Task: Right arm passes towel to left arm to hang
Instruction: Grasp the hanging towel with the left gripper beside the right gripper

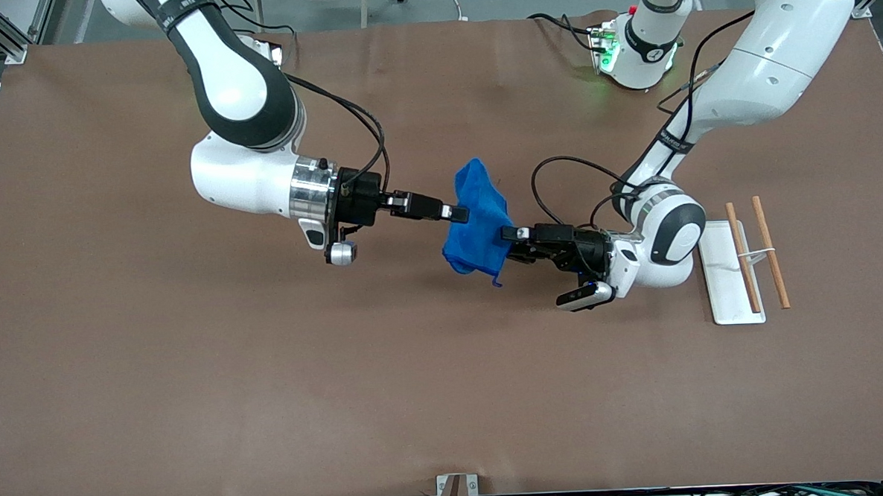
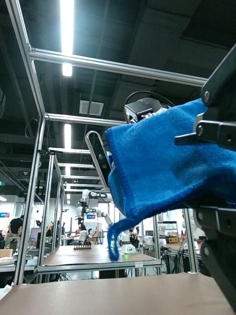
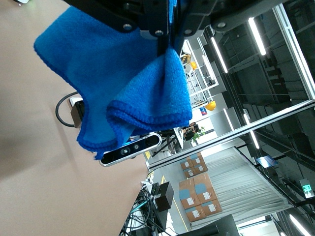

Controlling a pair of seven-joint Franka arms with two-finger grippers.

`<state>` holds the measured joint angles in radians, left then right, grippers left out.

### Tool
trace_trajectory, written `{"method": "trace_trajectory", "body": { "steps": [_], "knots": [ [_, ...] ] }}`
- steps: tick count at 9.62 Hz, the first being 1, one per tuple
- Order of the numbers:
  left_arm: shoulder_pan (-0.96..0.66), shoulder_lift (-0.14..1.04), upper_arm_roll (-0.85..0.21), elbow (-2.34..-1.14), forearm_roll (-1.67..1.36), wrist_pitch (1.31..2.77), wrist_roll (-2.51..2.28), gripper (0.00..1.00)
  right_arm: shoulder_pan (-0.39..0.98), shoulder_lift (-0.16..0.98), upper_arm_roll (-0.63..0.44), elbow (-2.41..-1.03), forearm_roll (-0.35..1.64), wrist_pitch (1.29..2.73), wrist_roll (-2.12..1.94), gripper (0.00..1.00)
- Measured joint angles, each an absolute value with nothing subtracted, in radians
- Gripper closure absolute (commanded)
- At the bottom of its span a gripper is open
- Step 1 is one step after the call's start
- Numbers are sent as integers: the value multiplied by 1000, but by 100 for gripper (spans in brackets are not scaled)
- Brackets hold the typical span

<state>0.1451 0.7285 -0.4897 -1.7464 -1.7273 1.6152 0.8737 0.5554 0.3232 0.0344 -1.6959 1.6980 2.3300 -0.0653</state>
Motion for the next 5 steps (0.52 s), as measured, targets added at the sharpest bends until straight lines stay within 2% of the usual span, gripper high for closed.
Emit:
{"method": "trace_trajectory", "body": {
  "steps": [5],
  "knots": [
    [181,729,-489,-1748,-1727,1571,873,69,557,323,34,-1696,1698,2339,-65,100]
  ]
}}
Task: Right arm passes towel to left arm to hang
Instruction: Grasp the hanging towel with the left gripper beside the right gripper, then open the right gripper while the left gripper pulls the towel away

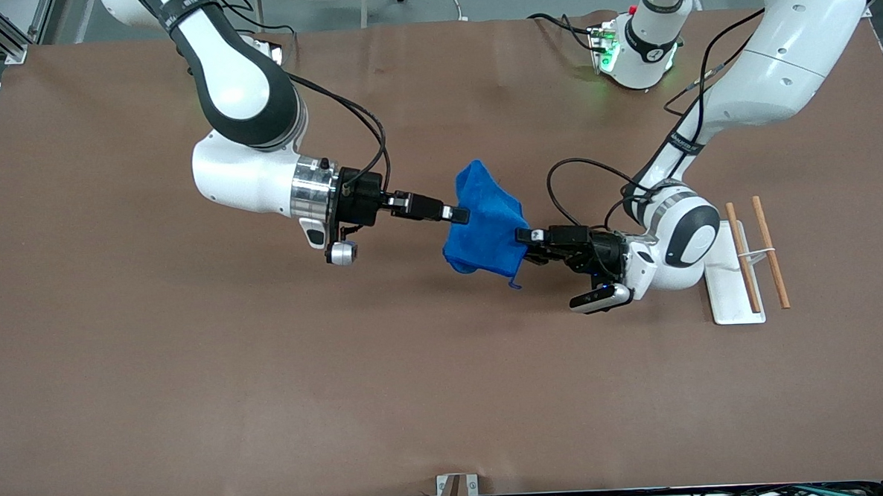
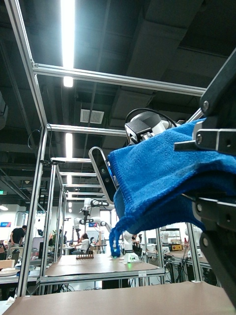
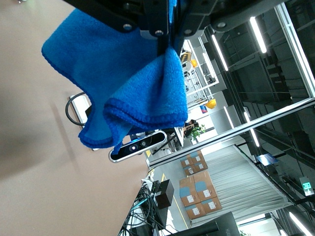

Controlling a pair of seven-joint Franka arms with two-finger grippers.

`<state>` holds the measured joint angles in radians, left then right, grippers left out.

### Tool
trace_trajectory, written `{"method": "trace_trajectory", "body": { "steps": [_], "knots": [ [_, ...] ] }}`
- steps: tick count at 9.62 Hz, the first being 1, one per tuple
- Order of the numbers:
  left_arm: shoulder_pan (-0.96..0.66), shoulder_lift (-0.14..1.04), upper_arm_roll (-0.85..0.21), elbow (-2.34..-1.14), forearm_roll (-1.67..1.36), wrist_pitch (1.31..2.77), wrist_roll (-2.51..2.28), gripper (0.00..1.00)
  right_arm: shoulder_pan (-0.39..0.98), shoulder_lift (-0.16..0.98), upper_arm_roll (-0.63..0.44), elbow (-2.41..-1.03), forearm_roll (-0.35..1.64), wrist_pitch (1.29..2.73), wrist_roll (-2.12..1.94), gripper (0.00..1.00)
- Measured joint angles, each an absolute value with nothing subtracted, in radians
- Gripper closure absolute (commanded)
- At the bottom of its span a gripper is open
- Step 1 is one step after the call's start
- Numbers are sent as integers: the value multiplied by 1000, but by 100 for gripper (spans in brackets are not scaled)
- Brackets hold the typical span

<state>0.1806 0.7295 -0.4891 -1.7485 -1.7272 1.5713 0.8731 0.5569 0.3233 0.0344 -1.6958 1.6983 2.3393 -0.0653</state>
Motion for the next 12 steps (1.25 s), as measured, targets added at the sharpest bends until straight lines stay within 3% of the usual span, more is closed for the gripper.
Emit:
{"method": "trace_trajectory", "body": {
  "steps": [2,3,6,7,8,10,12],
  "knots": [
    [181,731,-489,-1750,-1727,1571,873,96,557,324,34,-1696,1698,2340,-65,100],
    [181,731,-489,-1750,-1727,1571,873,100,557,324,34,-1696,1698,2341,-65,100],
    [189,727,-490,-1745,-1727,1567,867,100,557,327,34,-1696,1698,2341,-65,99],
    [202,716,-490,-1743,-1727,1565,833,100,557,328,34,-1696,1698,2341,-65,43],
    [218,692,-490,-1742,-1714,1565,769,100,557,328,34,-1696,1698,2343,-65,0],
    [268,619,-489,-1739,-1640,1567,561,100,555,329,24,-1702,1669,2367,-66,0],
    [348,523,-487,-1739,-1487,1596,336,100,511,326,12,-1738,1487,2374,-58,0]
  ]
}}
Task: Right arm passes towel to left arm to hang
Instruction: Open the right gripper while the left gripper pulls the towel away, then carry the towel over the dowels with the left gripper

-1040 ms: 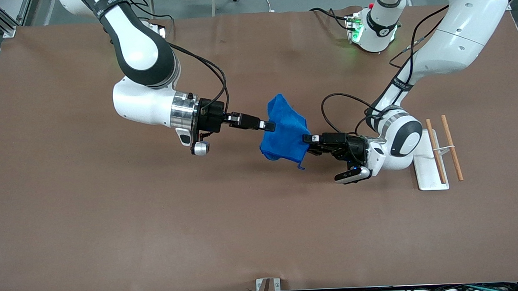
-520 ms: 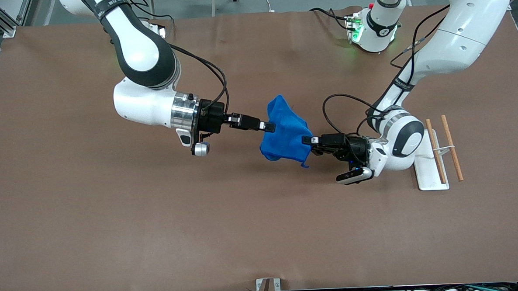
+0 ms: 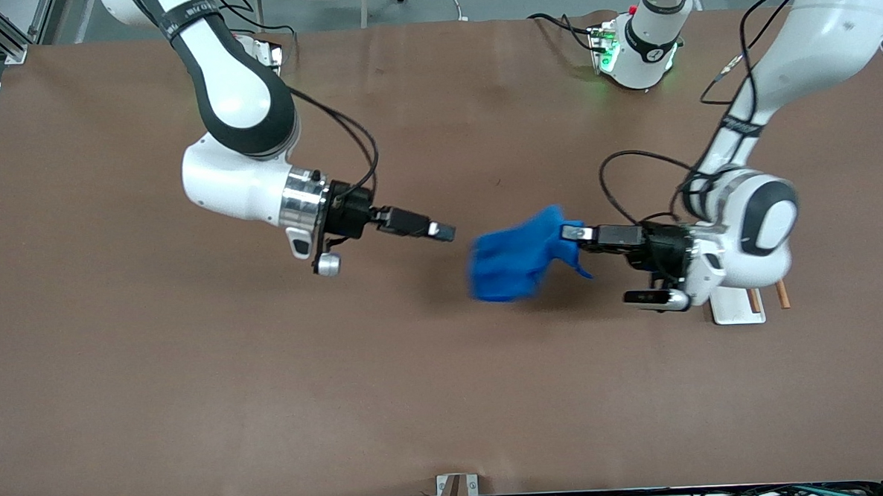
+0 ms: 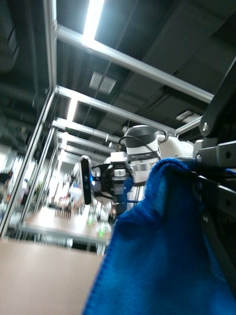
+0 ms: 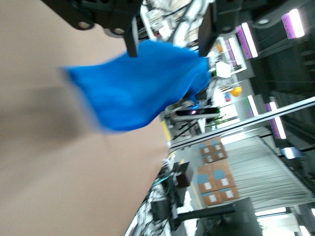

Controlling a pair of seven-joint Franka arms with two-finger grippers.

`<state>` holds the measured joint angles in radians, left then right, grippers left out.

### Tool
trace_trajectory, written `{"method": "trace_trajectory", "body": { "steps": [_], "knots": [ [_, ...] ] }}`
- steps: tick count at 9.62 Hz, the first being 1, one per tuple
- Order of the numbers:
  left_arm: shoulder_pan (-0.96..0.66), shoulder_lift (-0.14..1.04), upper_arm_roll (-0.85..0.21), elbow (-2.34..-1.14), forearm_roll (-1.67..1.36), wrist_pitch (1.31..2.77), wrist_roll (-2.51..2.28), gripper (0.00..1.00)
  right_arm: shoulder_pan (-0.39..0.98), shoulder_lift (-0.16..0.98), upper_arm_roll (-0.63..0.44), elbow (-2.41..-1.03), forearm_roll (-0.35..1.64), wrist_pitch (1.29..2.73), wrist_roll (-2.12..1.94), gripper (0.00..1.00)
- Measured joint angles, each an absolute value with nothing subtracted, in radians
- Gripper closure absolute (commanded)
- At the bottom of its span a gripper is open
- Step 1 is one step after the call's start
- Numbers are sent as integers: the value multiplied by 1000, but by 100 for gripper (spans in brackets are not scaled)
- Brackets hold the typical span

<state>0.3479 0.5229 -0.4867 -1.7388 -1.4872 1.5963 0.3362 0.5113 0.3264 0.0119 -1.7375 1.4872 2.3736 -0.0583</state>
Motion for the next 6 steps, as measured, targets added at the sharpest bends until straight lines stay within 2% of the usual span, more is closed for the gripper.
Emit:
{"method": "trace_trajectory", "body": {
  "steps": [3,6],
  "knots": [
    [463,329,-482,-1735,-1091,1640,-38,100,410,302,-1,-1802,1101,2364,-8,0],
    [599,291,-476,-1734,-711,1636,-102,100,351,244,-90,-1877,690,2355,60,0]
  ]
}}
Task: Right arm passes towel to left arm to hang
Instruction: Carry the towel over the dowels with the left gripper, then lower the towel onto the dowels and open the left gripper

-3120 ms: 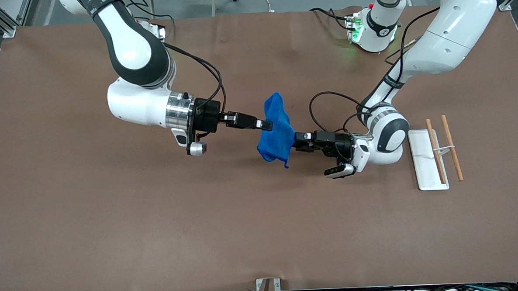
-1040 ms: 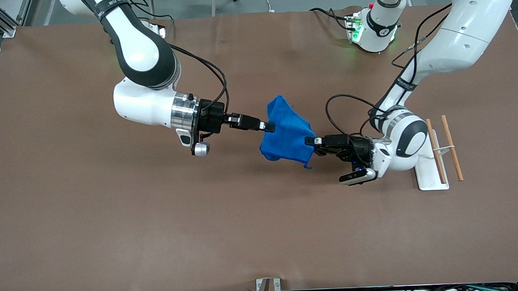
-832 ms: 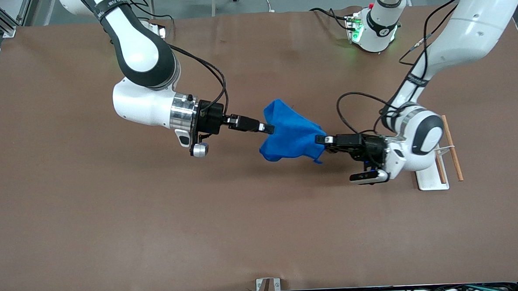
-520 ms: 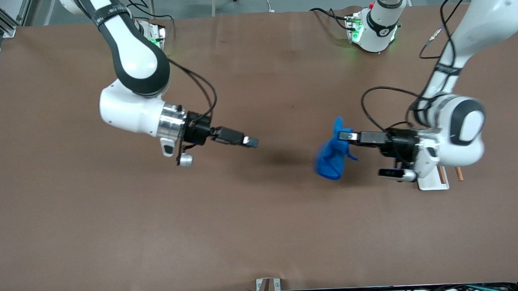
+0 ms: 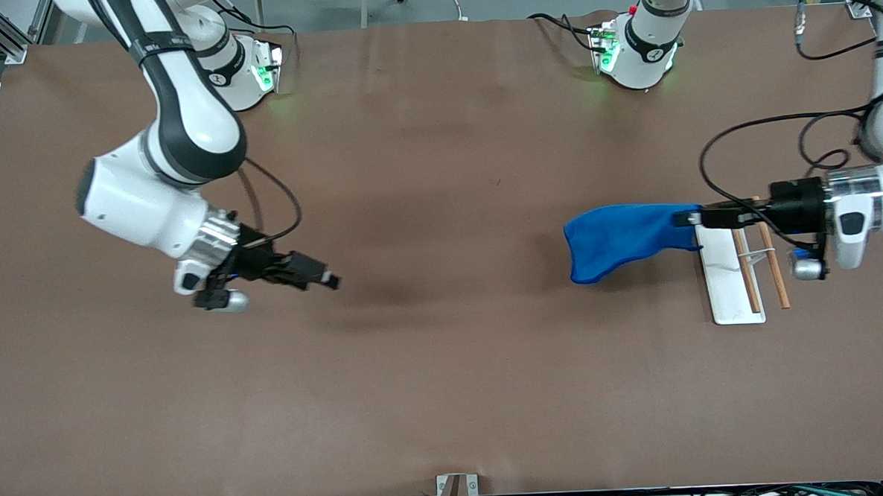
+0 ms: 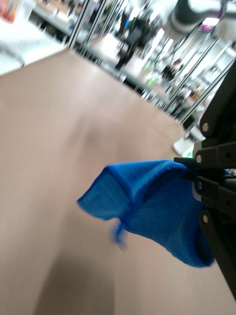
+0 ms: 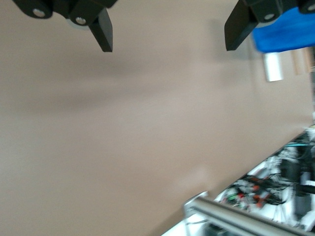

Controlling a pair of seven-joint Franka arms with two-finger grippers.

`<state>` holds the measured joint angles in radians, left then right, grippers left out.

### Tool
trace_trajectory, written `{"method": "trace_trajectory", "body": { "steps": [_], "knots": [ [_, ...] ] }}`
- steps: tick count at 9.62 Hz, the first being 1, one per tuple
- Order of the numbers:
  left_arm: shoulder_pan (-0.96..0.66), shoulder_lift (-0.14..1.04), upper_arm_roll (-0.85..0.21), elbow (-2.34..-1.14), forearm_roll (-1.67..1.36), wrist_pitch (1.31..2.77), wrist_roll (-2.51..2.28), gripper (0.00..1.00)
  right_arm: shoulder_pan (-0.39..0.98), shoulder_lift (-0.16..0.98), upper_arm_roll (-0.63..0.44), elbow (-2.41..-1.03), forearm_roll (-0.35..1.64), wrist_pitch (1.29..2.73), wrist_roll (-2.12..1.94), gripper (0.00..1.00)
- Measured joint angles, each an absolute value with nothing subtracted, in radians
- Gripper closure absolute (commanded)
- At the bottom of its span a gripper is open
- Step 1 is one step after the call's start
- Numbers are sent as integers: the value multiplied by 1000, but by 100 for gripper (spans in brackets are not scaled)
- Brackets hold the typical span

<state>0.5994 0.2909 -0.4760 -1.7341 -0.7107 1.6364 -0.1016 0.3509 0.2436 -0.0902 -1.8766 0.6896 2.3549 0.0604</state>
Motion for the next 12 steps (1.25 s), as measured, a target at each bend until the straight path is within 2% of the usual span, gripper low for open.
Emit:
{"method": "trace_trajectory", "body": {
  "steps": [3,5,10,12],
  "knots": [
    [669,295,-472,-1693,-382,1639,-101,100,209,178,-101,-1880,323,2209,91,0],
    [687,312,-471,-1629,-211,1643,-100,100,115,102,-102,-1857,146,2069,91,0],
    [711,438,-465,-1516,-14,1652,-68,100,-70,6,-64,-1608,63,1713,89,0],
    [712,473,-465,-1469,48,1655,-35,100,-47,1,-125,-1495,61,1547,74,0]
  ]
}}
